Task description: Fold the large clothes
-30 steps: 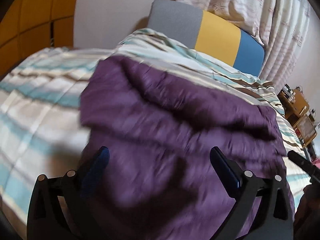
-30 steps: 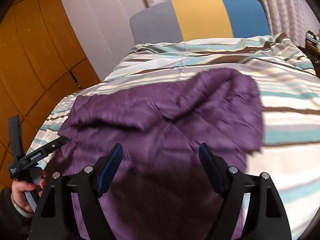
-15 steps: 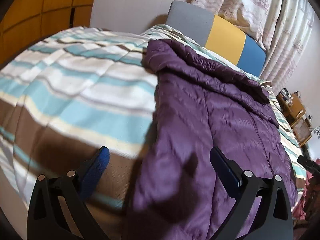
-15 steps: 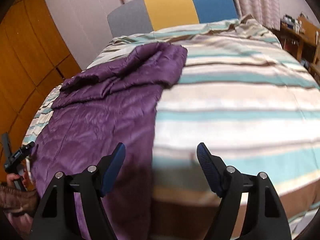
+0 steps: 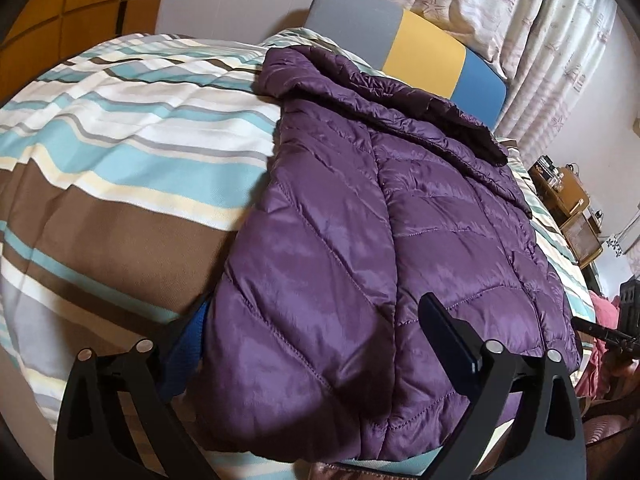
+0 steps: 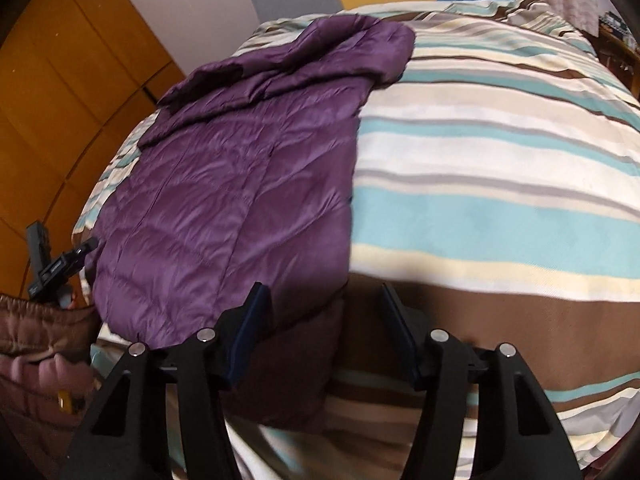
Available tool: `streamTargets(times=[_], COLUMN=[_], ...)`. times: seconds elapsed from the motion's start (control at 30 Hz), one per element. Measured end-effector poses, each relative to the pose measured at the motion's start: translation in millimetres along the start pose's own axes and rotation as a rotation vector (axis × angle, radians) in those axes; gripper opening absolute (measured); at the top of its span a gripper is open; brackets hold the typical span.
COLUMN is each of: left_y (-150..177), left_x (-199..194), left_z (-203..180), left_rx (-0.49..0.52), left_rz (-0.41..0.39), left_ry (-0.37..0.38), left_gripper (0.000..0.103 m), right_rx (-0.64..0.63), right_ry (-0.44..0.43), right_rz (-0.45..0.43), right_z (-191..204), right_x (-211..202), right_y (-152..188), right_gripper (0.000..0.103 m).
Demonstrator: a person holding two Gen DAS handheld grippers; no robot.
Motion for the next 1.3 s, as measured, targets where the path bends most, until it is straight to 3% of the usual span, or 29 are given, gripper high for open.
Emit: streamTargets(times=[0.2, 0.27, 0.33, 0.47, 0.57, 0.63, 1.03, 1.13, 1.3], left_y=[9.7, 11.0, 12.0, 13.0, 11.8, 6.3, -67.6, -92.3, -135.8], left_x=[-4.3, -4.5, -4.8, -5.6, -6.8, -9.7, -36.3, -39.1, -36.3], left_z=[-1.1, -0.3, 0.9, -0.3, -2.0, -3.1, -30.9, -34.0, -35.6], left_rx=[-0.001, -0.004, -0.002, 0.014, 0.009, -0.030, -0.143, -0.201, -0.257], left_rz=[0.018, 0.018, 0.022, 0.035, 0.046, 0.043, -0.064, -0.091, -0.129], left_ry=[0.016, 0.012, -0.001, -0.001, 0.013, 0.050, 0.234, 0.292, 0.328], left_gripper=[0.095, 0.089, 0.082, 0.055, 0.025, 0.016, 0.011, 0.011, 0.011], right_rx=[-0.005, 0.002, -0.010, -0.016, 0.011, 0.038, 0.147, 0.160, 0.203], right_ry=[-0.033, -0.039, -0.059, -0.099, -0.163, -0.207, -0.438, -0.471, -0.513], right_rz=[0.026, 0.026, 0.034, 0.044, 0.056, 0.054, -0.127, -0.171, -0.235], right_z=[4.3, 4.5, 9.0, 14.8, 18.7, 21.4, 44.2, 47.4, 49.1], right_x=[2.9, 3.9, 4.6, 7.7, 10.7, 11.6, -29.9, -37.8, -42.0], right_y=[8.4, 8.9, 10.7, 11.6, 9.8, 5.0, -82.8, -107.7, -151.3], right_gripper=[0.056, 0.055, 0.048, 0.042, 0.019, 0.008, 0.006, 0.006, 0.006])
Point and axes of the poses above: each gripper's, at about its wrist camera, not at the fingertips, and x roughly the way its jaws point, z to its left, y to its underside, the point moved 10 cm from there along x, roughly the way its jaws point, and after that the axes turned 1 degree about x, right-handed, at the moved point
